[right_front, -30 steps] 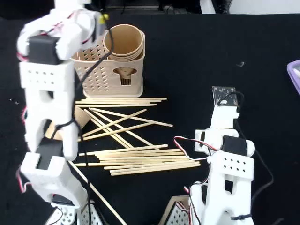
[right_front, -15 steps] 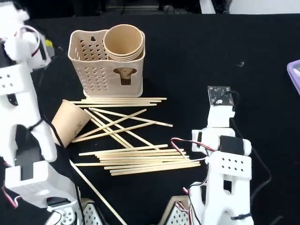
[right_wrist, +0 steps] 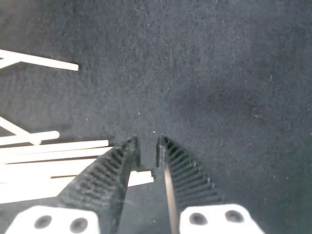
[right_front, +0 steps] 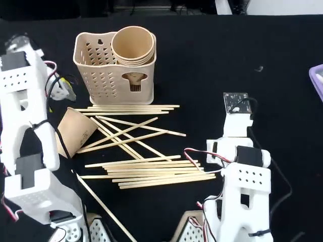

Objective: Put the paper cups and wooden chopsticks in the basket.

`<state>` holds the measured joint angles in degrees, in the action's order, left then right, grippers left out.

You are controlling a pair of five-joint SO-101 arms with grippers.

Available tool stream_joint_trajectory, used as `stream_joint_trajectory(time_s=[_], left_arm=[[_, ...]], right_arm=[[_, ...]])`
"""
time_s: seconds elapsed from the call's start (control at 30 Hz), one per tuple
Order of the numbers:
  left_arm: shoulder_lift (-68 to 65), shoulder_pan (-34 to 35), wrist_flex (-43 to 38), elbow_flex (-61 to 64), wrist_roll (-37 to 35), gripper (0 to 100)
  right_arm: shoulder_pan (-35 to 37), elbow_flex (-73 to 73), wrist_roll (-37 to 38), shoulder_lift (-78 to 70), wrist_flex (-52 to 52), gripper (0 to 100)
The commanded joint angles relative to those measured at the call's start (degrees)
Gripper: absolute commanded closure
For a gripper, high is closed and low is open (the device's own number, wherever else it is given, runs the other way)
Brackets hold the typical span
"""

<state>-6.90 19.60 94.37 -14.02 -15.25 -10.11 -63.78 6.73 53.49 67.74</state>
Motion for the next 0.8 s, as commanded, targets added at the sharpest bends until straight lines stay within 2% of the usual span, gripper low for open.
stream_joint_trajectory(time_s=[0.0, 0.33, 0.47, 0.57, 0.63, 0.73, 0.77], left_arm=[[-1.9, -0.9, -3.1, 0.6, -4.0, 75], [-6.5, -3.8, -4.0, 1.5, -4.2, 75], [-8.7, -3.4, 1.1, 1.2, -3.6, 75], [-9.0, -2.5, 4.5, 0.9, -0.5, 75], [-9.0, -1.8, 5.6, 0.9, 0.4, 81], [-9.0, -0.6, 6.4, 1.0, 0.7, 96], [-9.0, -0.3, 6.4, 1.5, 0.7, 98]], right_arm=[[0.7, -0.9, -0.5, 1.5, -2.0, 92.3], [0.7, -2.1, -0.4, 1.7, -2.8, 92.3], [0.6, -2.1, -0.4, 1.7, -2.8, 92.3], [0.6, -2.1, -0.4, 1.8, -2.8, 92.3], [0.6, -2.1, -0.4, 1.8, -2.8, 92.3], [0.6, -1.8, -0.4, 1.8, -2.8, 92.3], [0.6, -1.7, -0.4, 1.8, -2.8, 92.3]])
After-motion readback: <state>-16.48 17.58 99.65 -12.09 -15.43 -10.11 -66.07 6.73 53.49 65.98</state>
